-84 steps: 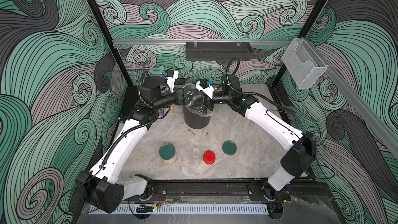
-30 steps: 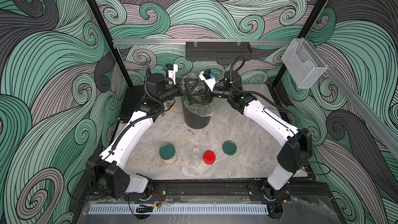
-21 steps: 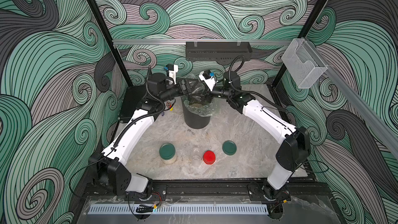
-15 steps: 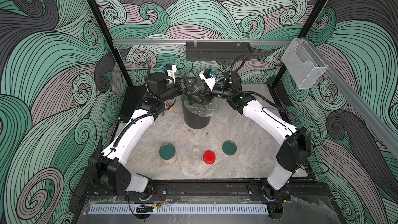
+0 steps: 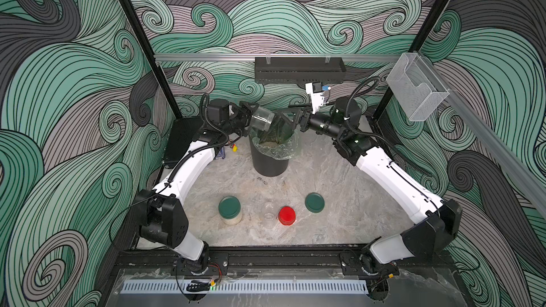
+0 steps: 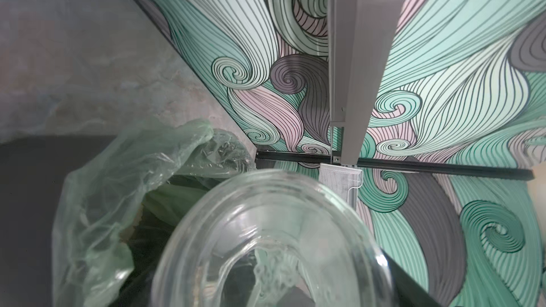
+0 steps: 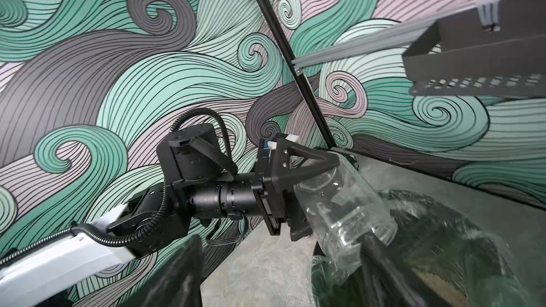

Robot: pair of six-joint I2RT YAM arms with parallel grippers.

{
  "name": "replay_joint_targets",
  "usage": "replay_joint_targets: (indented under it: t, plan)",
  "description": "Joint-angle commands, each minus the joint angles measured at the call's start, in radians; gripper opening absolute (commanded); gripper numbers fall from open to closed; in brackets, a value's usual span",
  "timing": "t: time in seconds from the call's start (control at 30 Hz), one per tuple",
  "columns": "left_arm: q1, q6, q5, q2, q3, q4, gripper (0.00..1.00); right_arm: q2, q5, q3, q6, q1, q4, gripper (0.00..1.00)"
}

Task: Empty expired oatmeal from jars
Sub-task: Adjust the jar.

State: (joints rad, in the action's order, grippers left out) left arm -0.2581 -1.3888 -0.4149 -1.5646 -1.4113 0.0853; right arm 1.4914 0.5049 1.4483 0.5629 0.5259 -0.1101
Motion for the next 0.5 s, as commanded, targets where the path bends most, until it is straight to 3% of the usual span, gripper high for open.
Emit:
replay_joint_targets:
  t: [0.0, 0.1, 0.23, 0.47]
  plan:
    - [-0.001, -0.217, -0.131, -0.016, -0.084, -0.136, 0.00, 0.006, 0.026, -0.041, 0.223, -0.003, -0.029, 0.75]
    - [-0.007, -0.292, -0.155, -0.014, -0.067, -0.192, 0.00, 0.003, 0.018, -0.041, 0.162, -0.001, -0.014, 0.79]
    - [-0.009, -0.309, -0.153, 0.010, -0.063, -0.199, 0.00, -0.002, -0.075, -0.040, 0.033, -0.004, 0.043, 0.98]
    - [-0.015, -0.336, -0.174, 0.022, -0.049, -0.240, 0.00, 0.072, -0.056, 0.005, 0.056, 0.008, 0.017, 0.99]
